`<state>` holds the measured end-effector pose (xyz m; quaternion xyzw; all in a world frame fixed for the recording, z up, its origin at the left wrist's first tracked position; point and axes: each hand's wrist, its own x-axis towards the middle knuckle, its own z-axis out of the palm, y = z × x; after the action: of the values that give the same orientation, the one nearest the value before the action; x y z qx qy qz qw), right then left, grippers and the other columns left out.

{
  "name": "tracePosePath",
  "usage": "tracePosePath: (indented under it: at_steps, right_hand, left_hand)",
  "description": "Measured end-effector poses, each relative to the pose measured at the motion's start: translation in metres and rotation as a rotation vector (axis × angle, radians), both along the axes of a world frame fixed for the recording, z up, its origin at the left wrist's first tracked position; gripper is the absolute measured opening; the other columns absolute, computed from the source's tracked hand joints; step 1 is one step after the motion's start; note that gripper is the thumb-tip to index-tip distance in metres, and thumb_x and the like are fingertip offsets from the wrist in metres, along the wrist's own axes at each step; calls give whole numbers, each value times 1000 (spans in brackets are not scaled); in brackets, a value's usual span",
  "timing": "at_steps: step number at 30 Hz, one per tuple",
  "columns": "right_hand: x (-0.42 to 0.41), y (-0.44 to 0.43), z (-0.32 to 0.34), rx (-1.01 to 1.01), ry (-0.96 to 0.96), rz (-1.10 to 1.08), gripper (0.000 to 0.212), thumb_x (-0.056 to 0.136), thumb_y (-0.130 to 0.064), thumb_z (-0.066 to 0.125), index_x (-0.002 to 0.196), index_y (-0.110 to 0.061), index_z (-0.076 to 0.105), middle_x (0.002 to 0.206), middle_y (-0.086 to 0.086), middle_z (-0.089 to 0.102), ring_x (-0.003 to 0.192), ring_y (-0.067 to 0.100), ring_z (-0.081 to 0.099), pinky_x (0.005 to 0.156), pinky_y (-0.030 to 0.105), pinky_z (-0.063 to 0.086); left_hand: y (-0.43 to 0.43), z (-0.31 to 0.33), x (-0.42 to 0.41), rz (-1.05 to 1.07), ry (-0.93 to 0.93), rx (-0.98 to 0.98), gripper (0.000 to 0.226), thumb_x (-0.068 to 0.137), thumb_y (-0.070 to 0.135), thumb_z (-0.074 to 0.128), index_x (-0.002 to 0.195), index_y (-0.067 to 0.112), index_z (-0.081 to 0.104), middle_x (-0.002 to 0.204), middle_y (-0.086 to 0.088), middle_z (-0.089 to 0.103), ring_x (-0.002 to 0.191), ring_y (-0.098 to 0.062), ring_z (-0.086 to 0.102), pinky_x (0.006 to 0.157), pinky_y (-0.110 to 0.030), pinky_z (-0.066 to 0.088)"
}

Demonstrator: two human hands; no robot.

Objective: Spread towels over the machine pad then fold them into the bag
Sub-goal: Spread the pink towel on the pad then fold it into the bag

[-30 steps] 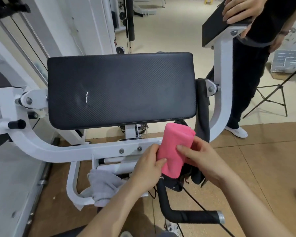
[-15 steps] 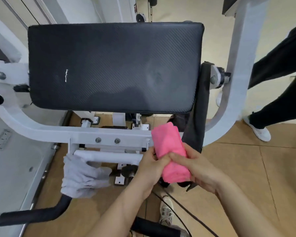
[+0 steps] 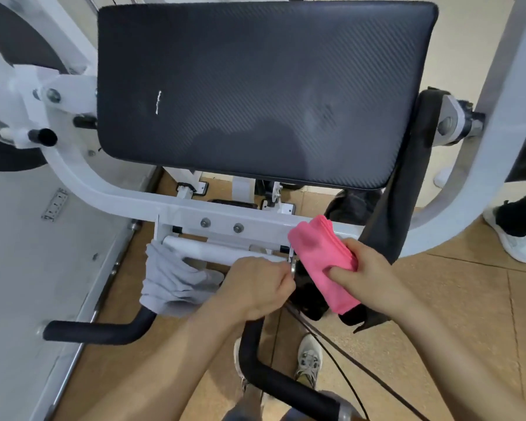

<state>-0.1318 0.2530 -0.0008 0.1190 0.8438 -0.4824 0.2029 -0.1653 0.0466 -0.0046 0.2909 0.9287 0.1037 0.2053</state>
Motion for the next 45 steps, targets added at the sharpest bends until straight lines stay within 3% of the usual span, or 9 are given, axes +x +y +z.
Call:
tracePosePath:
  at_steps: [10,14,18,25,28,32,35,41,45]
  right_hand:
    - [-20,-59,6,-355,-146,-272,33,90,-19,57,121,-30,54,108,2,67,94,24,66,79,40,54]
    - [-17,-76,9,-424,-189,-311,31,87,-17,59,113,-34,59,109,4,69,96,28,68,85,46,54]
    - [0,-84,13,-425,-148,-350,28,88,-12,59,110,-30,61,106,7,69,92,28,68,74,37,53]
    - [61,-54,3,38,49,-433,35,83,-11,68,117,-19,59,98,3,66,86,23,64,64,37,55]
    - [79,-28,-8,159,65,-467,39,86,-14,68,123,-13,58,100,4,65,80,13,60,62,28,49]
    - [89,8,-30,335,72,-415,44,77,-39,72,116,-20,66,101,5,62,96,26,57,83,43,52]
    - [86,32,-43,252,45,-372,34,75,-29,78,107,-17,70,104,2,52,106,19,44,94,37,39]
    - [70,59,-74,3,-18,-105,24,65,-37,67,75,-18,56,81,7,51,76,23,51,66,37,42]
    - [63,70,-96,-47,21,-57,13,72,-29,62,78,-20,55,83,4,50,77,20,50,61,22,34]
  left_hand:
    - [-101,-10,7,206,-228,-264,24,83,27,46,63,15,51,61,4,48,58,-16,48,51,-28,34]
    - [-128,-23,38,62,-597,-292,30,81,20,46,53,15,38,54,1,35,51,-17,33,51,-30,27]
    - [-138,-41,89,-133,-734,-173,18,75,18,42,63,7,51,57,-6,41,54,-25,35,54,-42,42]
    - [-106,-22,99,94,-333,219,23,80,16,41,72,28,59,78,11,58,76,-11,55,68,-27,44]
    - [-66,-14,86,118,-205,289,27,94,11,42,100,21,67,99,8,61,93,-8,54,81,-23,43]
    - [-3,-40,74,115,-242,219,42,95,17,44,136,19,51,134,0,54,124,-18,48,101,-32,41]
    - [42,-68,66,195,-392,100,45,92,17,49,136,12,48,136,-9,51,124,-28,49,101,-39,44]
    - [95,-170,52,298,-499,-108,33,83,31,52,105,7,56,106,-19,62,99,-38,61,80,-44,51]
    - [129,-171,52,122,-519,-222,35,104,9,35,135,-6,45,136,-18,51,124,-26,51,103,-26,39]
